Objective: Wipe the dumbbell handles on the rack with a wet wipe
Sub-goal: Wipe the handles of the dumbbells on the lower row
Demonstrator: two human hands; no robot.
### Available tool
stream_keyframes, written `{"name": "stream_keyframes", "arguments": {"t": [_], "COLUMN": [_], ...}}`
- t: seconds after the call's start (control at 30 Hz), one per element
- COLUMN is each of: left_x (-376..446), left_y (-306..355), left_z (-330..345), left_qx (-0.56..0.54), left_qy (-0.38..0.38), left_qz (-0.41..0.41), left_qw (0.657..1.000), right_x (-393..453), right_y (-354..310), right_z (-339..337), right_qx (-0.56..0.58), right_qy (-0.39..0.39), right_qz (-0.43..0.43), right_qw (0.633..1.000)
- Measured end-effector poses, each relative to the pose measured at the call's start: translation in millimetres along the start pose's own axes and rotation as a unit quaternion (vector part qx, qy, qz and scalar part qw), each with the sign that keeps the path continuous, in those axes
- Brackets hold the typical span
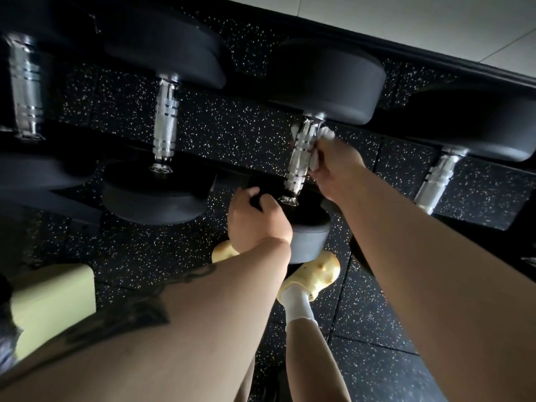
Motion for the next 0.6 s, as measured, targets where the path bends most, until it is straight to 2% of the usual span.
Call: {"name": "stream_keyframes", "arguments": {"t": [0.1, 0.23, 0.3, 0.33, 0.4, 0.47, 0.5, 0.6], "left_x": [-2, -2, -2, -1, -1, -2, -2, -1], "left_y": [1, 2, 0, -1, -1, 0, 1, 1], "left_z": [-1, -2, -2, -2, -2, -2, -2, -2], "left_qx": [0.006, 0.009, 0.006, 0.002, -0.004, -0.003, -0.001, 0.003], "left_qy": [0.006, 0.014, 0.013, 0.011, 0.005, 0.002, 0.001, 0.008], "left_qz": [0.005, 0.001, -0.001, -0.003, -0.007, -0.003, 0.0, 0.0], "left_qw": [1.0, 1.0, 1.0, 1.0, 1.0, 1.0, 1.0, 1.0], "right_x": [-26, -58, -65, -63, -58, -52, -51, -53], "right_y": [4, 36, 29, 18, -13, -27, -22, 20], "right_z": [-15, -37, -26, -16, 0, 3, 3, -7], "right_qx": [-0.192, -0.425, -0.473, -0.491, -0.496, -0.478, -0.487, -0.563], "right_qy": [0.065, 0.086, 0.056, 0.058, 0.106, 0.136, 0.119, -0.011], "right_qz": [-0.133, -0.216, -0.32, -0.385, -0.496, -0.551, -0.56, -0.537], "right_qw": [0.97, 0.875, 0.819, 0.779, 0.705, 0.67, 0.659, 0.629]}}
Point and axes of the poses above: each hand's wrist, its own x-axis towards the middle knuckle, its own z-axis out of the palm, y = z × x, the point moved 5 cm from there along x, towards the middle knuckle, and after that the axes turned 2 degrees about -y, right-handed, at the moved point
